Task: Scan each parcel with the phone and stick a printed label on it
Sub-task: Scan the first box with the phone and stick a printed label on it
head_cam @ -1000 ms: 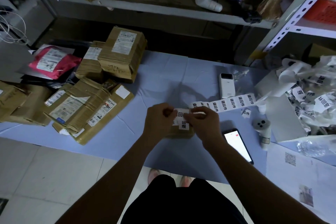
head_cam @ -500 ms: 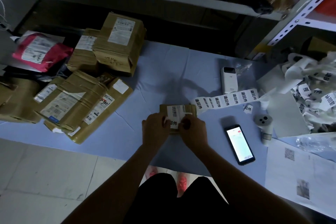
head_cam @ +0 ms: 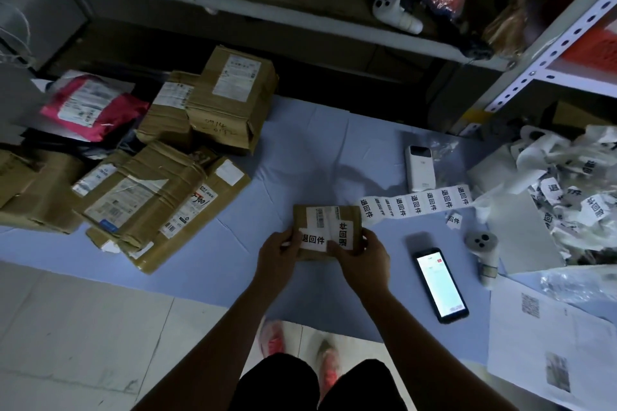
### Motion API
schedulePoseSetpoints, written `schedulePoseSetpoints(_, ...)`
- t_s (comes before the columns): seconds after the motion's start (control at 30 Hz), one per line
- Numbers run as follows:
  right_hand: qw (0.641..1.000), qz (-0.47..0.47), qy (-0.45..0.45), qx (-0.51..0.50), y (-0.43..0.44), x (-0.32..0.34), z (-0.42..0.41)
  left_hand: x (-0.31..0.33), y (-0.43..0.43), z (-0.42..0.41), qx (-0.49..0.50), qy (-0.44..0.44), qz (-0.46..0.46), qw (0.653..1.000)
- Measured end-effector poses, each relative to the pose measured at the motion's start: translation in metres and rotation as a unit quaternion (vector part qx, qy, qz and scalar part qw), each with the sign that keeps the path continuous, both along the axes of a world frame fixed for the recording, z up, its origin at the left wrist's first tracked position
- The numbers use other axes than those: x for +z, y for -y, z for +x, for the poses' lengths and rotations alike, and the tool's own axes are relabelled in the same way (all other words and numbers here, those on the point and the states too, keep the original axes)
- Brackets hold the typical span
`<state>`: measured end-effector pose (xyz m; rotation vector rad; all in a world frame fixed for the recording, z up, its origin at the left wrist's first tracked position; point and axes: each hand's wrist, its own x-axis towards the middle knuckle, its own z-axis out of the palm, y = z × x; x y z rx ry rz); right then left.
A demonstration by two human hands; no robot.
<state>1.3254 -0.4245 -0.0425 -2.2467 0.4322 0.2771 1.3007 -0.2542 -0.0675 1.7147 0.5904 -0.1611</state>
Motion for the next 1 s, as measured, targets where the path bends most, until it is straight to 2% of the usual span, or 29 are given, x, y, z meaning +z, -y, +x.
schedulePoseSetpoints(0.13,0.996,0.054,0.06,0.047,-0.019,0.039,-0.001,0.045,-0.022,-0.015,0.049,0.055,-0.021,0.997)
schedulePoseSetpoints(0.37,0.96,0.178,0.131,0.172,-0.083,0.118,-0.025,0.151,-0.071,-0.084,0.149,0.19,0.048,0.969)
schedulePoseSetpoints(0.47,0.943,0.214,0.129,0.22,-0.121,0.138,-0.045,0.177,-0.099,-0.122,0.179,0.194,0.096,0.96)
schedulePoseSetpoints(0.6,0.92,0.247,0.126,0.278,-0.172,0.16,-0.081,0.191,-0.14,-0.176,0.262,0.182,0.111,0.941)
schedulePoseSetpoints(0.87,0.898,0.229,0.119,0.358,-0.294,0.173,-0.167,0.193,-0.247,-0.277,0.337,0.169,0.112,0.919)
schedulePoseSetpoints(1.0,0.891,0.219,0.123,0.379,-0.369,0.172,-0.214,0.188,-0.32,-0.325,0.351,0.171,0.075,0.918)
